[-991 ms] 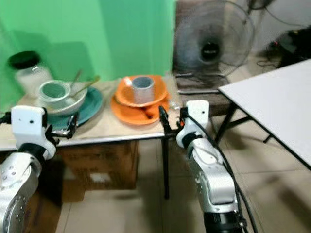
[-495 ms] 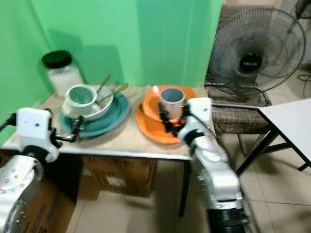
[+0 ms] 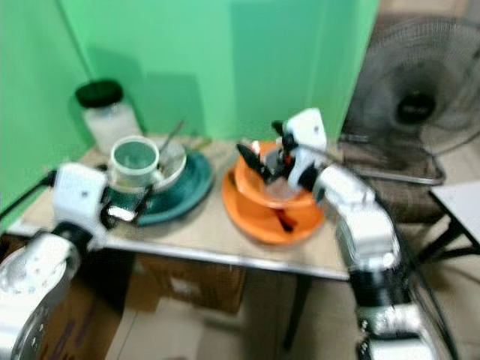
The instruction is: Setting the table
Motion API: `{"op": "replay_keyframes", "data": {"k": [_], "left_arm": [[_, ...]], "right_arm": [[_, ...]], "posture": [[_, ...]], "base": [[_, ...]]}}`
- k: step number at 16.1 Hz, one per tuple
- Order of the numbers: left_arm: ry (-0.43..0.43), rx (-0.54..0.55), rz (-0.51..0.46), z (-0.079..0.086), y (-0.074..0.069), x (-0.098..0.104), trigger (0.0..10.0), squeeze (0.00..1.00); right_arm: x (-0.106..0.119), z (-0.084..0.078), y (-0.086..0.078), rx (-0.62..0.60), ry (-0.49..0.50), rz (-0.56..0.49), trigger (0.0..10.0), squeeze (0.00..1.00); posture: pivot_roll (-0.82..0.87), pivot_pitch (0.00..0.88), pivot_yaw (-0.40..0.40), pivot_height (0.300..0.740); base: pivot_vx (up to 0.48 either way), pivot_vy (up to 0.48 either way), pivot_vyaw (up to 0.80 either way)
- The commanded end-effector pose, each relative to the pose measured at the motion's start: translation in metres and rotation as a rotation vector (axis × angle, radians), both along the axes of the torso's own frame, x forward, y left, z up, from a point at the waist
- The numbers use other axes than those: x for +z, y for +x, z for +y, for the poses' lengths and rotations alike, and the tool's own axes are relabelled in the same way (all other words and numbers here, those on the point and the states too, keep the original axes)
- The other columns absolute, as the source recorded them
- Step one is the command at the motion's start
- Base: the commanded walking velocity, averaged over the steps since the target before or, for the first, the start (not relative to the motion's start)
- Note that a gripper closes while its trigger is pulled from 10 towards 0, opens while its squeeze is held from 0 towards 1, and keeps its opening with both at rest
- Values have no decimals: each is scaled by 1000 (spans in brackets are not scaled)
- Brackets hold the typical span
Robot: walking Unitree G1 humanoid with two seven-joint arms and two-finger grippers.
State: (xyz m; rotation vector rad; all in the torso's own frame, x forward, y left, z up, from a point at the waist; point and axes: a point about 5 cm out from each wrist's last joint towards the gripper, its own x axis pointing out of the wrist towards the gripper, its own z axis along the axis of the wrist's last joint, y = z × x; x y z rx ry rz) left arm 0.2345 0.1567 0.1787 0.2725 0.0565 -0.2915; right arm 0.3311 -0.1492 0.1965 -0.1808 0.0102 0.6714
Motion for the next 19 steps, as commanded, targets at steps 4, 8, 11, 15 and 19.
{"op": "replay_keyframes", "data": {"k": [4,8,11,15,19], "left_arm": [[41,-231,60,-15,-3,3,10000,349],[119,-436,137,-21,-4,1,10000,165],[130,-504,166,-28,-6,-1,10000,94],[126,-552,200,-33,-12,-4,10000,43],[131,-569,206,-35,-13,-4,10000,39]], "right_arm": [[5,-2,20,141,-242,67,10000,1000],[-6,-7,31,217,-454,203,10000,0],[-14,-7,40,169,-527,252,4745,0],[-15,-13,46,125,-544,290,0,0],[-17,-16,47,116,-562,316,0,0]], "posture": [[-34,0,48,740],[-39,0,38,740],[-40,0,39,740],[-38,0,38,740],[-42,0,36,740]], "base": [[0,0,0],[0,0,0],[0,0,0],[0,0,0],[0,0,0]]}}
